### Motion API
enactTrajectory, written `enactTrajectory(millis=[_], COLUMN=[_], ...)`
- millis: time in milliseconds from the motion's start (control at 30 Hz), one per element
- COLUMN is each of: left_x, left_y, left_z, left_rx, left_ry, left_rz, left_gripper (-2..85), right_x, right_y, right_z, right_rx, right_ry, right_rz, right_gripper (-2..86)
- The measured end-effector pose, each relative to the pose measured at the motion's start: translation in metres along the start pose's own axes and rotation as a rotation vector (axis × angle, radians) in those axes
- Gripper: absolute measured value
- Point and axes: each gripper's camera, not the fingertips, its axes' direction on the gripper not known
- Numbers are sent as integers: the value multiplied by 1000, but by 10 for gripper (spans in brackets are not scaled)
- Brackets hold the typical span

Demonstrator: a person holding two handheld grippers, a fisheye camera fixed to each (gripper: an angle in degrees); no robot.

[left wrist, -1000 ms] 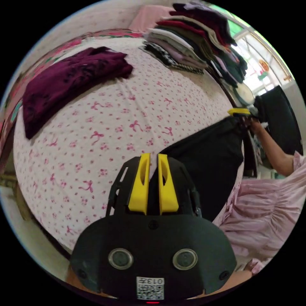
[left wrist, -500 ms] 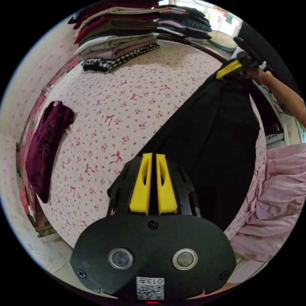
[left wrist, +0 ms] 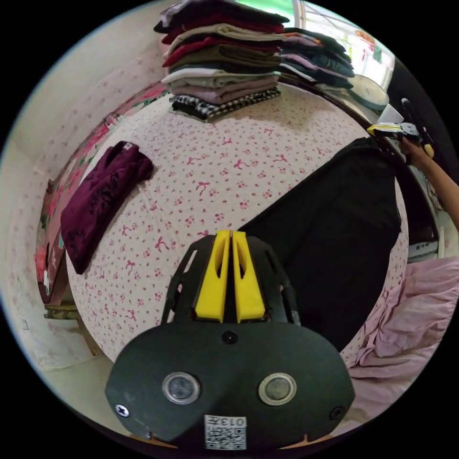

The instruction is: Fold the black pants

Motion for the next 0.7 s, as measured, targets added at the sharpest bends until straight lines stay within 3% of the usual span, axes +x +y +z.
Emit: enactTrajectory(millis=[200, 400, 567, 700], left_x=[79, 121, 133, 132], left_y=[-20, -24, -21, -18], left_z=[6, 23, 24, 23], left_rx=[-2, -59, -47, -31], left_ry=[18, 8, 4, 55], left_rz=[175, 214, 209, 148], left_gripper=[-2, -3, -3, -3], right_x=[21, 24, 39, 58], right_y=[19, 28, 43, 51], right_z=[3, 3, -20, -6], right_rx=[-62, -136, 19, 4], right_ry=[-65, 10, 6, -77], right_rz=[17, -14, 71, 187], right_gripper=[76, 44, 37, 54])
